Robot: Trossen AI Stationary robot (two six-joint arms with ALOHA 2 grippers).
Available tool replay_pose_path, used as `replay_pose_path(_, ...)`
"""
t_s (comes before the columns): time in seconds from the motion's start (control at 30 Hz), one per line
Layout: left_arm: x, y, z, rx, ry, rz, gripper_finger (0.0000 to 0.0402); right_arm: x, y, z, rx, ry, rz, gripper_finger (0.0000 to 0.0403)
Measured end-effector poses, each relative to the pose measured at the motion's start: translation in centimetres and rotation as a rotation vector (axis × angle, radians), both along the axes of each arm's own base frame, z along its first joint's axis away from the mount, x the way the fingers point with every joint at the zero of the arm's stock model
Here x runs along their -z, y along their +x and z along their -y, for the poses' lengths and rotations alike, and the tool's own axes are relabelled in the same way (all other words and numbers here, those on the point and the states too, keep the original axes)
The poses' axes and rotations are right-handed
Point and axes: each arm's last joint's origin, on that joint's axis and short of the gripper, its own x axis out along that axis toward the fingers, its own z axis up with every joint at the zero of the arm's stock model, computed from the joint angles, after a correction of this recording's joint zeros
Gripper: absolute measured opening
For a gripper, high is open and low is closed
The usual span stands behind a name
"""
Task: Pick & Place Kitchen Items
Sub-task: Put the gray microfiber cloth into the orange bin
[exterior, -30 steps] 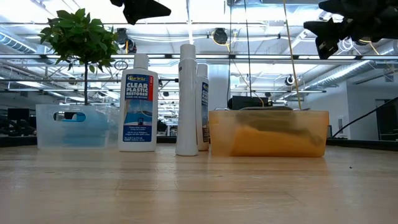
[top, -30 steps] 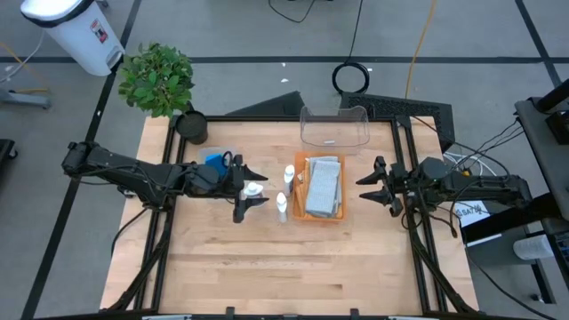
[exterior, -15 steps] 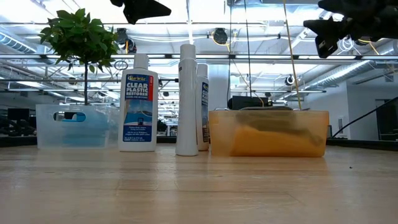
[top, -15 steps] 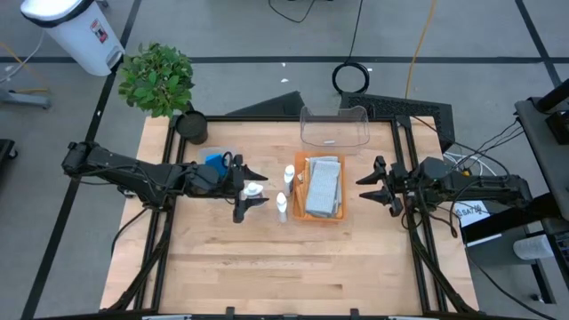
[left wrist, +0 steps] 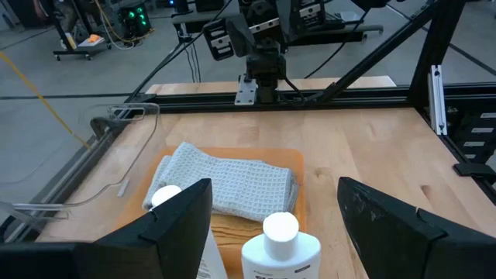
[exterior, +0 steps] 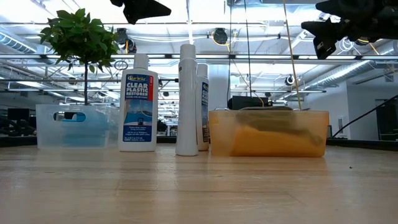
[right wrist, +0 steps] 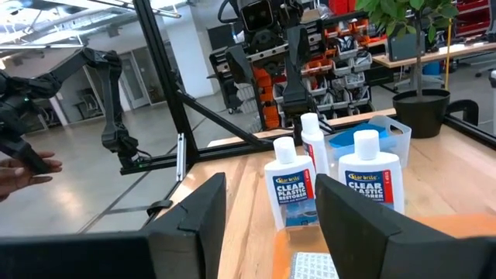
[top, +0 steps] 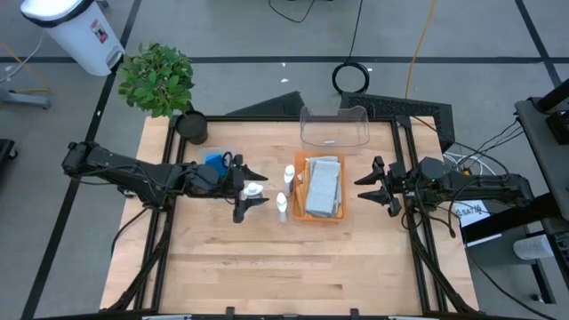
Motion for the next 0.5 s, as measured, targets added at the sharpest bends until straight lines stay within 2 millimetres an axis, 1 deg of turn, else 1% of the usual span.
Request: replay_pose_path(0.5, 0.0, 0.0, -0.02, -0.001, 0.0, 0.0, 0.0283, 0.14, 0.1, 0.01, 0.0, 0.001, -0.014, 0.0167)
